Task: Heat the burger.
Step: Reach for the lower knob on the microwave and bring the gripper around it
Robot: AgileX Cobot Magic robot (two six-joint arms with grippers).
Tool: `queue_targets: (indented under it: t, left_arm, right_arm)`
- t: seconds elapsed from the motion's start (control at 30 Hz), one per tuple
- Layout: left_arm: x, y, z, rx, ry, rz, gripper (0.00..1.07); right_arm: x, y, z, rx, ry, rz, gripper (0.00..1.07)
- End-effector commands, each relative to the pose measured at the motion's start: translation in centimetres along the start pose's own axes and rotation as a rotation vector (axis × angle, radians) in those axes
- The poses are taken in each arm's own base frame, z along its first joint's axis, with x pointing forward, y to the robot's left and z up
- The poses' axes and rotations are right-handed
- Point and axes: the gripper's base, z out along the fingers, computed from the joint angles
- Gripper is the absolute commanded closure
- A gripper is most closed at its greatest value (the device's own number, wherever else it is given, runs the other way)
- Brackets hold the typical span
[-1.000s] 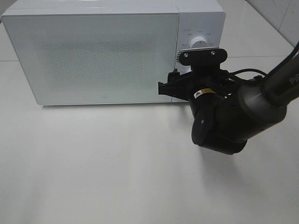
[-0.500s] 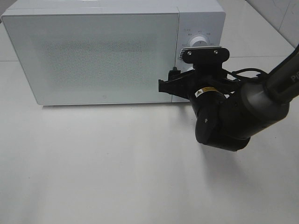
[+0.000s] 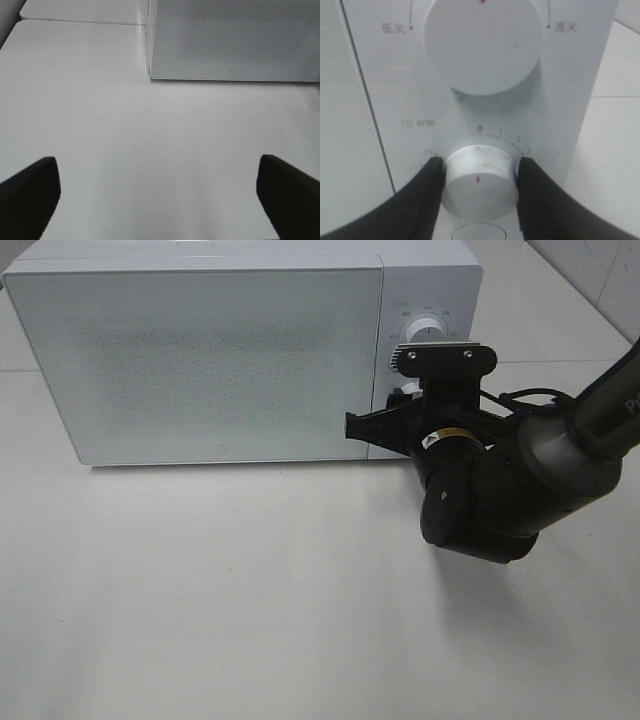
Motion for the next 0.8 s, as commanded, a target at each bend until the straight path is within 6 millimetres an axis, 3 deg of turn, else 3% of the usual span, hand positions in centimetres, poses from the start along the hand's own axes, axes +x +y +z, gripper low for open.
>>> queue_targets:
  t: [0.03, 0.23, 0.33, 0.4, 0.43, 0.5, 0.53, 0.57, 0.6, 0.73, 0.8]
  left_arm:
    - [0.1, 0.0, -0.2, -0.004, -0.011, -0.003, 0.06]
    - [0.1, 0.0, -0.2, -0.004, -0.011, -0.003, 0.06]
    - [0.1, 0.0, -0.2, -0.004, -0.011, -0.003, 0.06]
    - [0.1, 0.0, -0.2, -0.004, -0.011, -0.003, 0.06]
    - [0.1, 0.0, -0.2, -0.004, -0.011, -0.003, 0.06]
    - [0.1, 0.0, -0.2, -0.004, -0.011, -0.003, 0.06]
    - [0.1, 0.0, -0.2, -0.004, -0.011, -0.003, 0.06]
    - [0.1, 0.0, -0.2, -0.004, -0.011, -0.003, 0.06]
    - [0.1, 0.0, -0.2, -0.004, -0.011, -0.003, 0.06]
    - [0.1, 0.0, -0.2, -0.004, -0.011, -0.003, 0.06]
    - [0.1, 0.0, -0.2, -0.004, -0.011, -0.003, 0.06]
  right_arm:
    - [-0.2, 0.9, 0.1, -0.071, -0.012, -0.022, 1.04]
    - [-0.3, 1.3, 0.0, -0.118, -0.025, 0.017, 1.07]
    - [-0.6, 1.6, 0.0, -0.156, -0.047, 0.115, 1.07]
    - [-1.0, 1.9, -0.1, -0.200, -0.077, 0.276, 1.06]
    - [-1.0, 1.9, -0.1, -0.200, -0.077, 0.276, 1.06]
    - [-1.1, 2.0, -0.1, -0.222, -0.062, 0.494, 1.06]
    - [-1.1, 2.0, -0.1, -0.222, -0.062, 0.494, 1.06]
    - [-1.1, 2.0, -0.1, -0.230, -0.045, 0.645, 1.06]
    - [-1.1, 2.0, -0.1, -0.230, -0.045, 0.645, 1.06]
    - [-1.4, 2.2, -0.2, -0.278, -0.017, 1.014, 1.06]
    - [-1.4, 2.2, -0.2, -0.282, -0.013, 1.073, 1.06]
